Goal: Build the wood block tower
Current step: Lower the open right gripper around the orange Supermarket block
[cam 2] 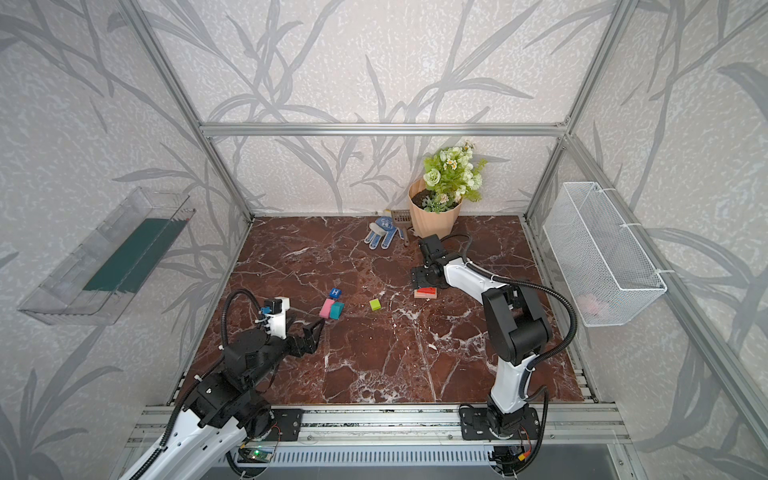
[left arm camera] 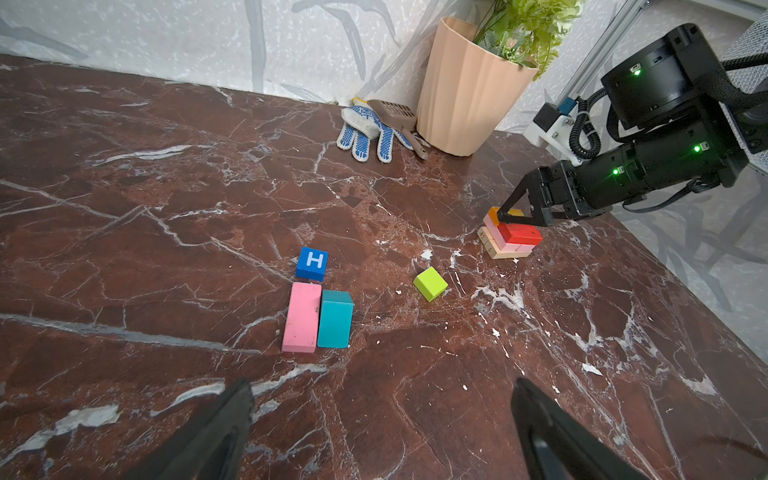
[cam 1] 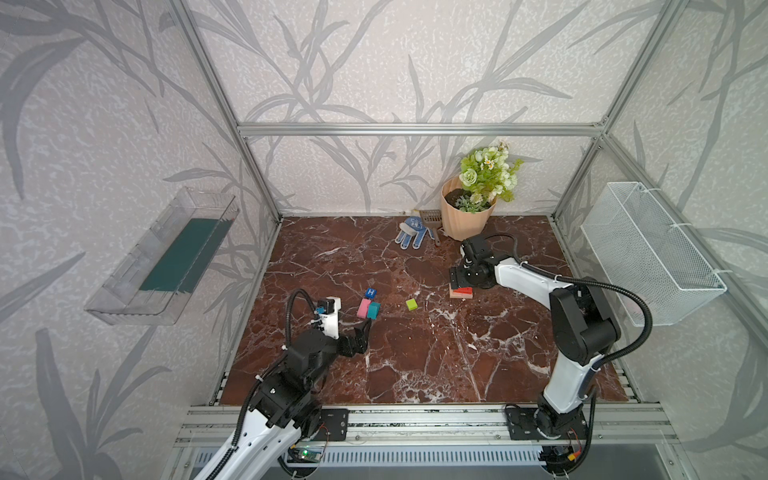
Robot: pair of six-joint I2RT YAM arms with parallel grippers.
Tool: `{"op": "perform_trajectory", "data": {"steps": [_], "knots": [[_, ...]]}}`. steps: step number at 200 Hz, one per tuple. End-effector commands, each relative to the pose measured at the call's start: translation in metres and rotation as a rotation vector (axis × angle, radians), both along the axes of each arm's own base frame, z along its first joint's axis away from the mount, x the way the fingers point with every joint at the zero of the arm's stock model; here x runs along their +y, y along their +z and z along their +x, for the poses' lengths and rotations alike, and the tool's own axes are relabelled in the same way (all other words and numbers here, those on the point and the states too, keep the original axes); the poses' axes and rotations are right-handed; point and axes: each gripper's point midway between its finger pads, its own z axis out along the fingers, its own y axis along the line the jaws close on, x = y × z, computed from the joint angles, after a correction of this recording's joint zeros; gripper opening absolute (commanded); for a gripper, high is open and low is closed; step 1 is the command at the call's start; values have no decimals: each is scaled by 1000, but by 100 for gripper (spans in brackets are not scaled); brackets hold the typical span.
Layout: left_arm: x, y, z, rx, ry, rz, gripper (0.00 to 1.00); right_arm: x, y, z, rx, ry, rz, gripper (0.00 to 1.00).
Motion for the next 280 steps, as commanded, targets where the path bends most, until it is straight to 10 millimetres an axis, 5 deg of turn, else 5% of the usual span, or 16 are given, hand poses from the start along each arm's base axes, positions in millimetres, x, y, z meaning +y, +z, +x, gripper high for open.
{"op": "perform_trajectory", "data": {"steps": [1,280], "knots": [[-1,-2,-1,0,-4,-6,98,7,-1,5,-8,-10,31,90],[-1,-2,-1,-1,-4,-6,98,5,-15,11,34,-21,-25,70]]}}
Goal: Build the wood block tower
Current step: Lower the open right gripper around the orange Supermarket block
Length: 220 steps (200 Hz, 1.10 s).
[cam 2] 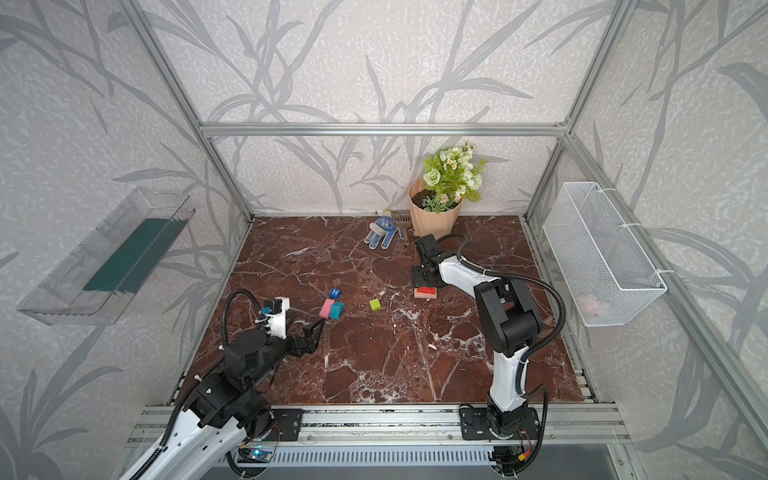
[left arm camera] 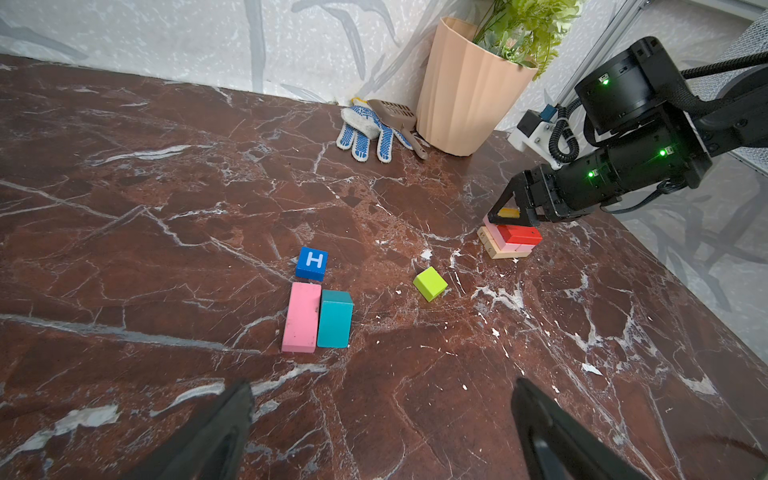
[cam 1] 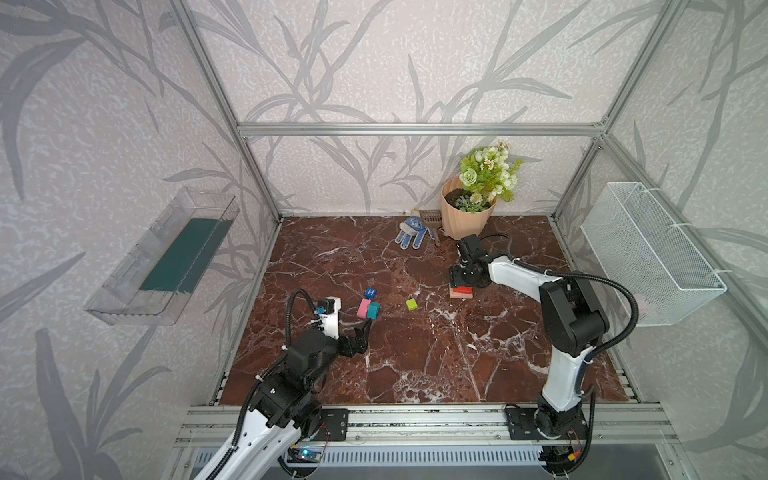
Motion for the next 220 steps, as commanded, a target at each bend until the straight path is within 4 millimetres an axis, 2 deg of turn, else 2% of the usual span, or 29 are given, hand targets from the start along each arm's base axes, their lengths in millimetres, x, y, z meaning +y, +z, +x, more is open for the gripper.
{"op": "perform_trajectory", "data": {"steps": [1,65,128,160,220], "knots": [[-1,-2,-1,-1,-4,-6,98,2,1,1,10,6,-16,70],[-1,-2,-1,-1,-2,-5,98,3,2,1,11,13,-15,68],[-1,-2,-1,-2,-3,-6,98,4,14,2,-11,19,-14,76],[-1,-2,-1,-3,-2,-6,98,1,20,-7,-23,9,-7,77],[-1,-3,-1,0,-5,-5,98,0,14,-30,-21,7,-27,82]]}}
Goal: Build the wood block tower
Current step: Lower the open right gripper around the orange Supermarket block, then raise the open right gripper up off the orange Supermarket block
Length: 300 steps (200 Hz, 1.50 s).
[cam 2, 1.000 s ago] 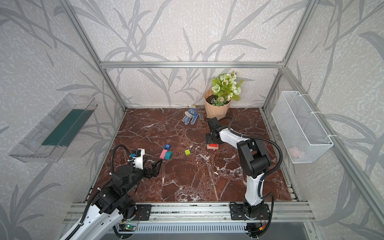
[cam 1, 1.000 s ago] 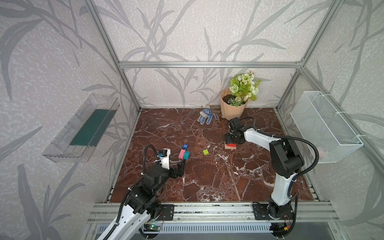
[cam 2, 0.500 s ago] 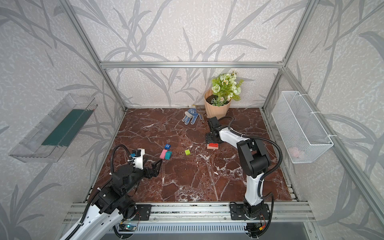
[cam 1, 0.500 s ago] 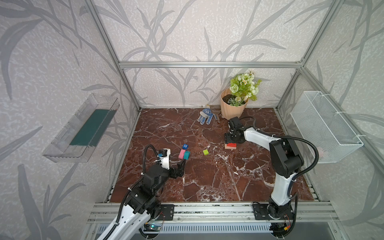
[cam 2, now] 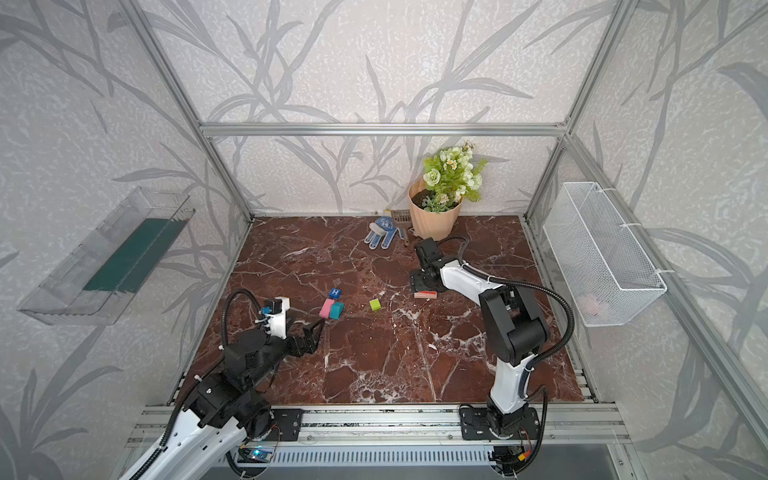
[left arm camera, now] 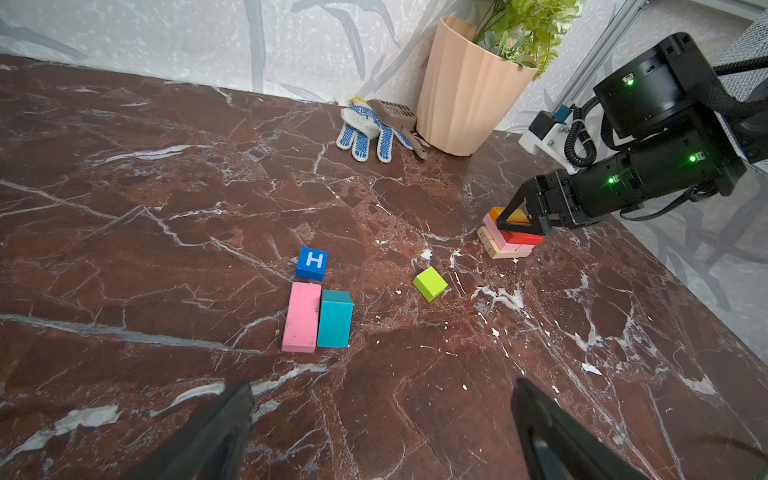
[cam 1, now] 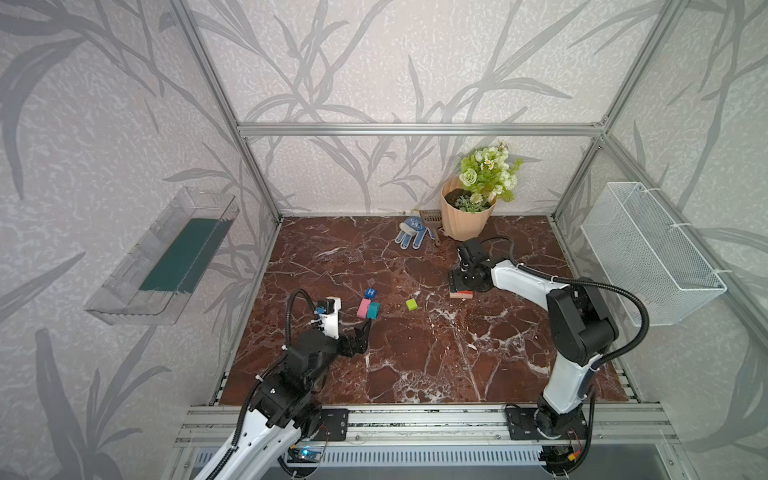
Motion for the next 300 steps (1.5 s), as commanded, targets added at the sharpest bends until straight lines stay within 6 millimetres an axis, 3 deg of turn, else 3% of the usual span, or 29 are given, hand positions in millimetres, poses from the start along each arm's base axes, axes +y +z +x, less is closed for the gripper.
{"op": "perform_trajectory", "data": {"steps": [1,61,159,242,300], "knots": [[-1,-3,-1,0,-6,-6,98,-3,5,-6,-17,-18,-10,82],[-1,-1,-3,-11,-7,-13,98,-5,-1,-10,-7,-27,-14,82],[0,-1,-3,-12,-4,-13,98,-1,1,-4,-9,-24,-14,69],[0,0,-3,-13,-5,-14,98,-3,-1,-2,-2,-27,-36,68],[0,0,-3,-13,-5,-13,98,-3,19,-3,-41,-13,-27,71]]}}
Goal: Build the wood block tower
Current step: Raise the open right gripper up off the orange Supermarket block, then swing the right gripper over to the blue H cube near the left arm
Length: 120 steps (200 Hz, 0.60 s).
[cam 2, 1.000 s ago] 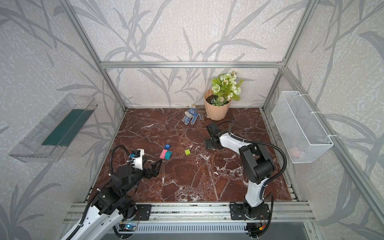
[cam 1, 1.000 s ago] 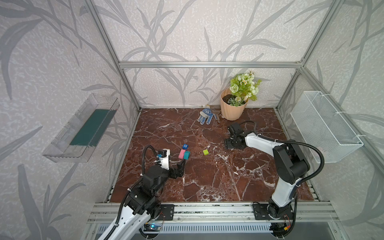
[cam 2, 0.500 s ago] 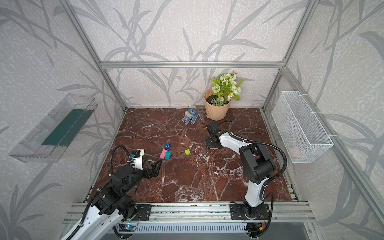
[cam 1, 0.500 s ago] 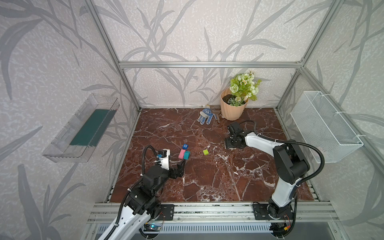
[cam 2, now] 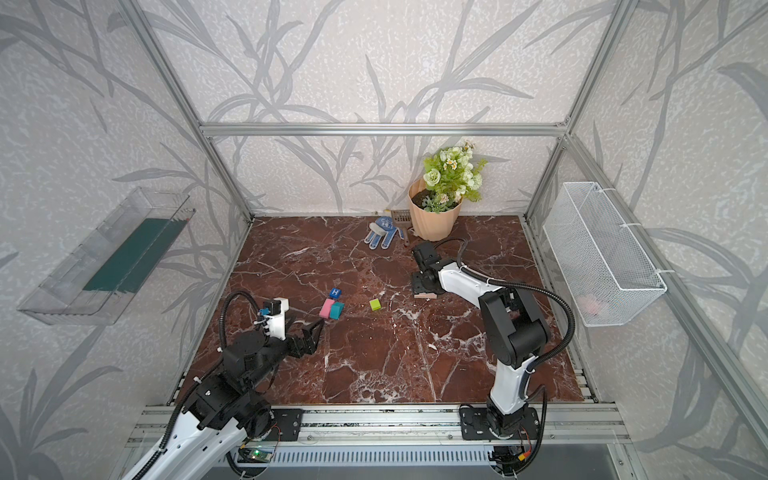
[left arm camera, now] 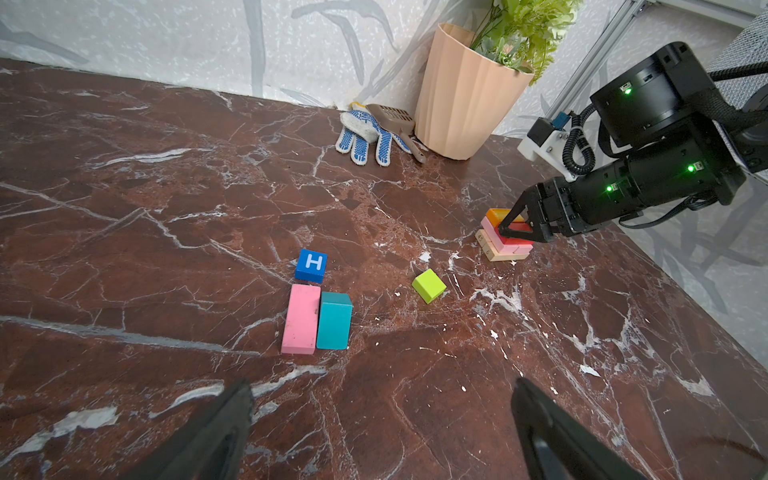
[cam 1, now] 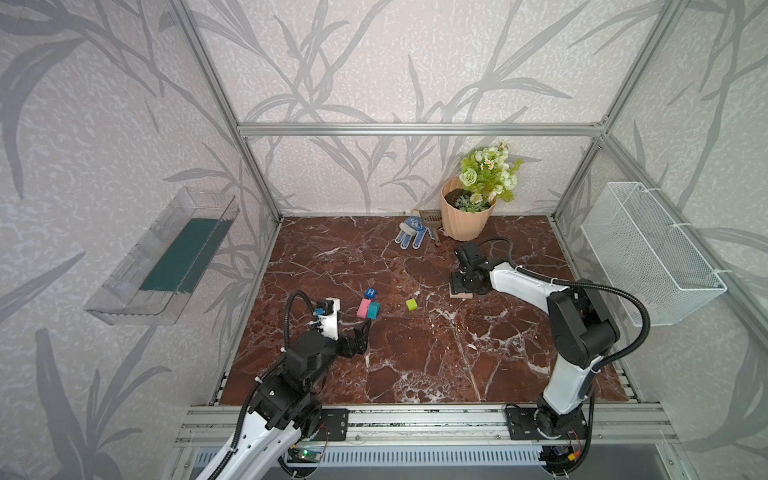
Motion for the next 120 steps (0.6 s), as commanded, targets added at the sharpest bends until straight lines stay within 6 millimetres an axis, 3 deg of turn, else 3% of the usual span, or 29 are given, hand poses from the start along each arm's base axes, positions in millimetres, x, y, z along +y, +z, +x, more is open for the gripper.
{"op": "perform_trajectory", "data": {"steps": [1,44,50,74,120], "knots": [[-1,-1,-1,0,-5,-5,98,-1,19,0,-33,4,-4,71],[-1,-1,-1,0,-5,-6,98,5,37,-11,-70,43,12,80],[-1,-1,-1,0,-5,-5,98,7,50,-13,-98,52,28,80],[-1,-1,-2,0,-6,-6,98,11,62,-22,-135,74,47,82],[-1,-1,-1,1,-5,-5,98,12,72,-34,-161,89,79,82]]}}
